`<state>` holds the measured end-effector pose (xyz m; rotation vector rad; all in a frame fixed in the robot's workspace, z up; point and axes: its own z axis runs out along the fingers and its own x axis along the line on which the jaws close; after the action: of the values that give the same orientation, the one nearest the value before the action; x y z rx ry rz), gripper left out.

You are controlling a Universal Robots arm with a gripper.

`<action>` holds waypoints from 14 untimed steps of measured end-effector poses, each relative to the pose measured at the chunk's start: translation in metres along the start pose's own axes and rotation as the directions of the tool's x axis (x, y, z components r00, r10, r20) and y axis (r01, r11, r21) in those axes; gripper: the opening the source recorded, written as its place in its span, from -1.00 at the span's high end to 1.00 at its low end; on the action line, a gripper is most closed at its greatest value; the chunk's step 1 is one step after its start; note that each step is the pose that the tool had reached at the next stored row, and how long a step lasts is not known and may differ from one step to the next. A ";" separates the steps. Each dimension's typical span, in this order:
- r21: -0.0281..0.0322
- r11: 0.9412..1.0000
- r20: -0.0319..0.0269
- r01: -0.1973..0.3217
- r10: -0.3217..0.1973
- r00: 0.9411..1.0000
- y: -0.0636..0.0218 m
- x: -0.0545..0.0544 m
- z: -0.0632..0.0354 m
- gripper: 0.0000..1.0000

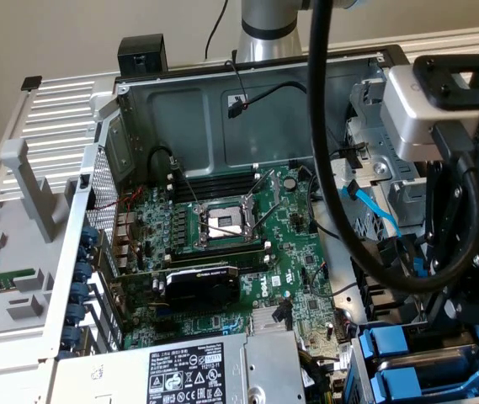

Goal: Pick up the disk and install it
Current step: 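Insert the first disk wire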

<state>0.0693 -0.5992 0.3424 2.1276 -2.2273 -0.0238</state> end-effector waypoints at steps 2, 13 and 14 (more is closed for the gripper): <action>0.000 1.000 0.000 0.000 0.000 1.000 0.0000 0.000 0.0000 0.66; 0.000 1.000 0.000 -0.007 0.007 1.000 0.0000 0.000 0.0016 0.66; 0.000 1.000 0.000 -0.007 0.007 1.000 0.0000 0.000 0.0018 0.66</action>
<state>0.0693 -0.5992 0.3406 2.1194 -2.2354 -0.0239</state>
